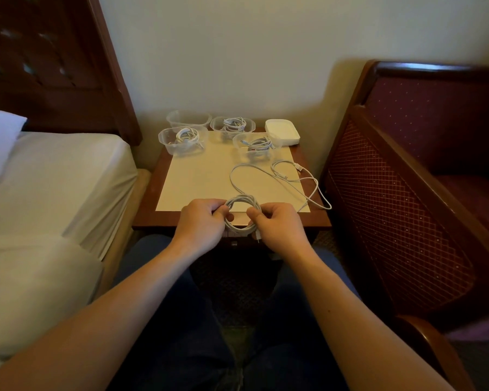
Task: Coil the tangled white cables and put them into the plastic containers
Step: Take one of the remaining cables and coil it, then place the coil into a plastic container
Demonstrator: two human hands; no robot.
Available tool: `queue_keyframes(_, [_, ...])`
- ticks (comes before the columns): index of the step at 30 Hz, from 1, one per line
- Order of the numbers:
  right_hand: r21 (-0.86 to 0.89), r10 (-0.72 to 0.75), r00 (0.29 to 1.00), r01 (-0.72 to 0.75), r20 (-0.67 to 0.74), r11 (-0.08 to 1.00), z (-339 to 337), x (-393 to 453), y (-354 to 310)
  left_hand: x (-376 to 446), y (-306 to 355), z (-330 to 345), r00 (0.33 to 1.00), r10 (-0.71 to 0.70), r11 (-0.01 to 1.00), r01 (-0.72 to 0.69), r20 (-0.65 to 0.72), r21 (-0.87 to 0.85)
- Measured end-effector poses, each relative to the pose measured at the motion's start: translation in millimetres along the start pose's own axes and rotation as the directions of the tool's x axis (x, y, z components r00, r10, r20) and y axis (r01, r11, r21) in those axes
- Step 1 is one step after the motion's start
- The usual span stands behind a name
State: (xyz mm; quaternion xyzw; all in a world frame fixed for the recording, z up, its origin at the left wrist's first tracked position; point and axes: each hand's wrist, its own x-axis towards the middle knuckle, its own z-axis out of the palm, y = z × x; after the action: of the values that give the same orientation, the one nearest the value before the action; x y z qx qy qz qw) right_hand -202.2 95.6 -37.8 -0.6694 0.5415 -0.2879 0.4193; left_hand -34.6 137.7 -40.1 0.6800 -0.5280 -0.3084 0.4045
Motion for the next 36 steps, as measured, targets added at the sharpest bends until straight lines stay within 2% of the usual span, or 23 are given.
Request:
queue_keyframes(2, [0.008, 0.019, 1.000, -0.019, -0.008, 1.000, -1, 10, -2, 7, 4, -5, 0.997, -0.077, 0.981, 0.082, 0.031, -0.174])
queue_keyframes(3, [0.087, 0.034, 0.999, -0.036, 0.018, 0.996, -4, 16, -3, 12, 6, -9, 0.988, -0.134, 0.934, 0.152, 0.078, -0.324])
queue_keyframes(5, [0.344, 0.056, 0.990, -0.097, 0.127, 0.934, -12, 31, -6, 23, 10, -20, 0.956, -0.207, 0.772, 0.290, 0.208, -0.566])
queue_keyframes(8, [0.585, 0.026, 0.957, -0.198, 0.289, 0.786, -18, 55, -17, 44, 12, -36, 0.943, -0.217, 0.647, 0.333, 0.254, -0.685])
queue_keyframes(10, [0.594, 0.053, 0.951, -0.233, 0.304, 0.770, -14, 72, -25, 59, 14, -42, 0.939, -0.226, 0.605, 0.343, 0.258, -0.719])
queue_keyframes(15, [0.467, 0.148, 0.968, -0.228, 0.202, 0.854, 0, 107, -31, 88, 2, -46, 0.907, -0.297, 0.587, 0.420, 0.299, -0.692])
queue_keyframes(18, [0.524, 0.136, 0.946, -0.278, 0.294, 0.805, 6, 122, -31, 97, -10, -48, 0.895, -0.302, 0.448, 0.438, 0.329, -0.779])
queue_keyframes(21, [0.563, 0.126, 0.912, -0.345, 0.390, 0.751, 16, 139, -38, 109, -24, -46, 0.906, -0.274, 0.288, 0.398, 0.323, -0.871])
queue_keyframes(22, [0.544, 0.141, 0.914, -0.344, 0.379, 0.766, 20, 145, -42, 116, -28, -45, 0.910, -0.280, 0.273, 0.381, 0.306, -0.883])
queue_keyframes(23, [0.504, 0.159, 0.927, -0.323, 0.340, 0.801, 24, 153, -45, 123, -29, -46, 0.913, -0.288, 0.301, 0.371, 0.287, -0.878])
queue_keyframes(25, [0.373, 0.171, 0.962, -0.241, 0.212, 0.896, 31, 172, -51, 141, -32, -49, 0.921, -0.307, 0.478, 0.368, 0.240, -0.798])
queue_keyframes(27, [0.245, 0.152, 0.983, -0.172, 0.100, 0.954, 37, 194, -54, 162, -39, -55, 0.932, -0.314, 0.696, 0.355, 0.180, -0.624])
queue_keyframes(30, [0.108, 0.132, 0.991, -0.130, -0.011, 0.986, 45, 232, -57, 190, -58, -60, 0.955, -0.296, 0.877, 0.276, 0.011, -0.394])
queue_keyframes(32, [0.030, 0.098, 0.993, -0.097, -0.061, 0.995, 50, 257, -60, 201, -81, -56, 0.968, -0.192, 0.980, 0.181, -0.161, -0.077])
queue_keyframes(33, [0.002, 0.083, 0.993, -0.083, -0.080, 0.997, 51, 268, -61, 203, -92, -52, 0.976, -0.111, 0.981, 0.138, -0.188, 0.137])
queue_keyframes(34, [-0.013, 0.074, 0.992, -0.076, -0.098, 0.997, 53, 280, -63, 203, -102, -47, 0.983, -0.047, 0.933, 0.107, -0.176, 0.343])
queue_keyframes(36, [-0.015, 0.061, 0.991, -0.063, -0.122, 0.998, 56, 301, -66, 203, -114, -37, 0.996, -0.040, 0.772, 0.081, -0.078, 0.631])
